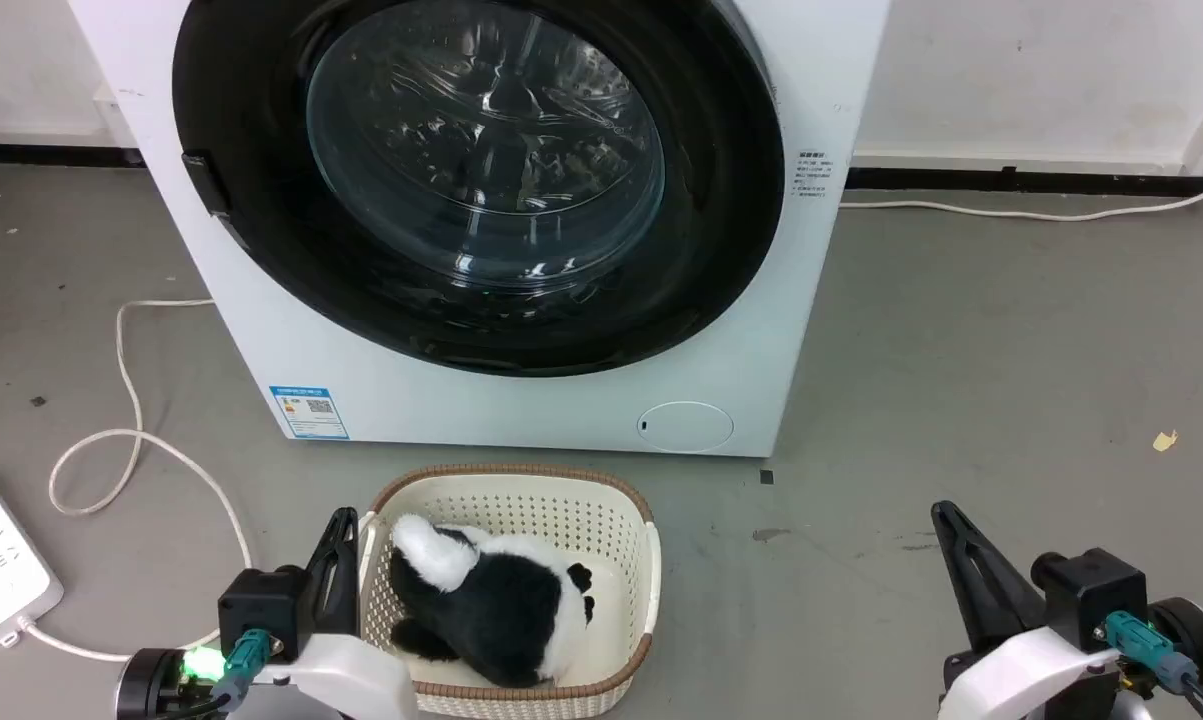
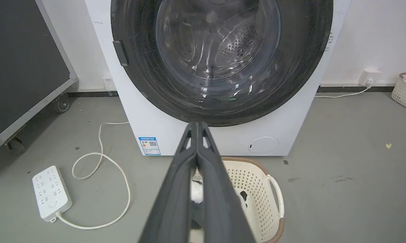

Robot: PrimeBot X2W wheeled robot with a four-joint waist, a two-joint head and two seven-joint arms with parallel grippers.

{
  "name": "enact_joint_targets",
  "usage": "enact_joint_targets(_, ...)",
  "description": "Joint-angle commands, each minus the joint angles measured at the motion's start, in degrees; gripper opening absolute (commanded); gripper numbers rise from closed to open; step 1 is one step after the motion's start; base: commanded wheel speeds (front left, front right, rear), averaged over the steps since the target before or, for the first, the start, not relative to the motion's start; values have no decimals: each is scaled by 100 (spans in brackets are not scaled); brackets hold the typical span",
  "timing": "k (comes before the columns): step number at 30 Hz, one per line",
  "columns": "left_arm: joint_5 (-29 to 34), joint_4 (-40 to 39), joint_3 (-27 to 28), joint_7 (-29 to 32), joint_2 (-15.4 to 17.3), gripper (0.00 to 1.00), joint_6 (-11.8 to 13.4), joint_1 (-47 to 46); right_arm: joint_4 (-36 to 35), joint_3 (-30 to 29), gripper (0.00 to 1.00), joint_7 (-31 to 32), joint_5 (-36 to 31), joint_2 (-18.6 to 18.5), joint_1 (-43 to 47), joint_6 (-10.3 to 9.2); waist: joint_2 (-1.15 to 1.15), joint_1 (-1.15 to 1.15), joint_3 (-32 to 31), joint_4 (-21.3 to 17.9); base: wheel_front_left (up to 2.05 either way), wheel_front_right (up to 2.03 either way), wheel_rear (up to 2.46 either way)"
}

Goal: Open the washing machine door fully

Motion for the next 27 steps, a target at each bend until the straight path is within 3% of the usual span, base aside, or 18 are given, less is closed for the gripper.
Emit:
enact_joint_targets(1, 51, -21, 5, 2, 8, 0, 16, -85, 15, -4, 0, 7, -43, 24, -69, -5, 0, 0, 0, 0, 0, 0, 0)
enact_joint_targets(27, 51, -21, 5, 2, 8, 0, 16, -85, 15, -4, 0, 7, -43, 24, -69, -5, 0, 0, 0, 0, 0, 0, 0)
